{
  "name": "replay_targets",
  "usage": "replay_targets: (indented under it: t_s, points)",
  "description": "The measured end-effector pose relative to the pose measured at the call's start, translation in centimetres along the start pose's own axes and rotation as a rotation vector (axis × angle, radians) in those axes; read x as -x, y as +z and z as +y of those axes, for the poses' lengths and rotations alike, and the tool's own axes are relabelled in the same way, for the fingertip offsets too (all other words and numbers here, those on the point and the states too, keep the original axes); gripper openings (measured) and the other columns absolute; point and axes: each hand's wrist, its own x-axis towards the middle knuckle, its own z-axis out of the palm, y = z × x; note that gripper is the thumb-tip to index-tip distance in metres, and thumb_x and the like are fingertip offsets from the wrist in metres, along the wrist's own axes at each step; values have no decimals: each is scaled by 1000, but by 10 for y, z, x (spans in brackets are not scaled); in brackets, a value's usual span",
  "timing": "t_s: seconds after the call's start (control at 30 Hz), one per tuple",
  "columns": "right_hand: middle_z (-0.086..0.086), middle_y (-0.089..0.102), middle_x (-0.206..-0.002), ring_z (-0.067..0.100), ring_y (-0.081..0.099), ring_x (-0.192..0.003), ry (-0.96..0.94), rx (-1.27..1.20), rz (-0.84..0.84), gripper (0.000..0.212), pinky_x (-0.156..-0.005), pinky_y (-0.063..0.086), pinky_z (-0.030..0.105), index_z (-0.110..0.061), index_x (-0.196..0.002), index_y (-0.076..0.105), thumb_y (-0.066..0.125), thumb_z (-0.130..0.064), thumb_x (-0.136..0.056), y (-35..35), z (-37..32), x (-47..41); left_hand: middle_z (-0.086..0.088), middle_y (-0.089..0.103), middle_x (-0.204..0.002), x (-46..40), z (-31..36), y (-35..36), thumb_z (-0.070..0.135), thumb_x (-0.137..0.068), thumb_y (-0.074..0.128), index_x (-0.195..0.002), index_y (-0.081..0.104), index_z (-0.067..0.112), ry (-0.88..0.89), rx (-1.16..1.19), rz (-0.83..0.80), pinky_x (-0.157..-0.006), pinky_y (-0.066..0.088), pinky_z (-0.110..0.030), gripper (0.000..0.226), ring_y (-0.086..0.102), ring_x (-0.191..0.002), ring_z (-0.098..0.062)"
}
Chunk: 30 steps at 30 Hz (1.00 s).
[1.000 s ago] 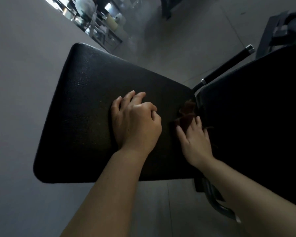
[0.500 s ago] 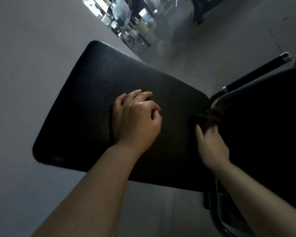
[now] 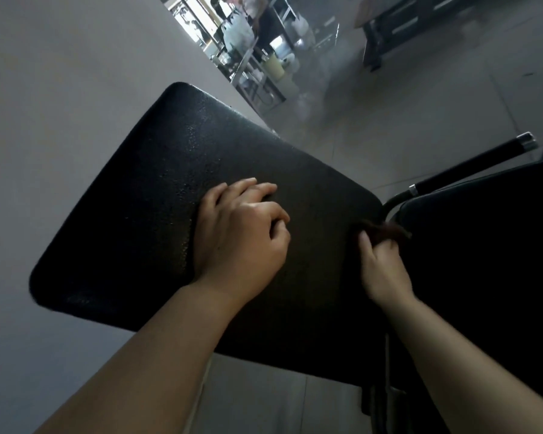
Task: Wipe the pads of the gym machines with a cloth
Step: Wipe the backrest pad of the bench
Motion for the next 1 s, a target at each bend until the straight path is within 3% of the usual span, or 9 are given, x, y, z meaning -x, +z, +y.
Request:
replay_targets:
  t_s: [0.13, 0.27, 0.43, 0.57, 0.63, 0.73, 0.8, 0.9, 1.0]
  points:
    - [21, 40, -142, 35, 37, -132, -52, -159, 73, 56, -110, 29, 42, -1, -140, 37, 37, -40, -100, -10, -10, -61, 9, 61, -126, -1, 0, 1, 35, -77, 49, -83, 72, 33, 5, -25, 11, -103, 14, -28, 25, 45, -127, -13]
    - [0, 57, -125, 19, 51, -120, -117, -360, 113, 33, -99, 36, 29, -22, -131, 50, 44, -31, -100, -12, -6, -21, 11, 60, -128, -2, 0, 0, 38, -78, 45, -86, 72, 34, 5, -31, 2, -103, 14, -29, 29, 43, -128, -12]
    - [-23, 41, -132, -3, 40, -120, -61, -332, 4, 48, -99, 29, 21, -45, -135, 29, 40, -53, -89, 7, 25, 91, 10, 61, -126, -3, 0, 0, 38, -78, 46, -84, 72, 33, -1, -10, 7, -104, 14, -29, 28, 44, -127, -12]
    - [-25, 0, -152, -27, -4, -128, -121, -178, 22, 76, -97, 3, -6, -35, -148, 1, 29, -59, -81, 26, 43, 143, 9, 61, -126, -1, 1, 1, 37, -76, 47, -83, 73, 33, -8, 0, 3, -105, 12, -28, 27, 44, -128, -13]
    - [-25, 12, -149, -25, 6, -128, -131, -182, 24, 60, -95, 6, -7, -35, -145, 11, 27, -54, -90, 24, 40, 135, 9, 61, -126, -1, 1, 1, 37, -76, 48, -82, 73, 33, -8, 3, -1, -105, 12, -28, 26, 44, -128, -13]
    - [-21, 46, -112, -17, 44, -102, -71, -245, -2, 22, -82, 31, 0, -37, -120, 38, 36, -34, -99, 14, 28, 104, 9, 62, -125, -1, 0, 2, 37, -77, 49, -82, 72, 34, -7, -4, 4, -105, 13, -29, 24, 45, -127, -13]
    - [-12, 54, -100, 0, 54, -94, -13, -297, -20, 16, -79, 39, 10, -29, -110, 47, 37, -35, -98, 9, 25, 80, 9, 62, -124, -2, 0, 3, 37, -77, 49, -82, 72, 34, -7, -2, 5, -105, 14, -29, 24, 46, -126, -13]
    - [1, 57, -110, 18, 56, -105, -28, -271, -10, 34, -95, 45, 39, -21, -118, 50, 34, -44, -97, 6, 22, 38, 9, 63, -123, -2, -1, 2, 37, -77, 49, -81, 73, 34, -4, -8, 6, -104, 15, -30, 24, 46, -125, -14]
    - [10, 51, -129, 26, 51, -119, 15, -153, 55, 46, -102, 41, 44, -14, -133, 44, 34, -44, -98, 2, 5, 2, 9, 63, -123, -2, -1, 2, 37, -77, 50, -81, 73, 33, -4, -16, 3, -104, 15, -30, 24, 47, -125, -14]
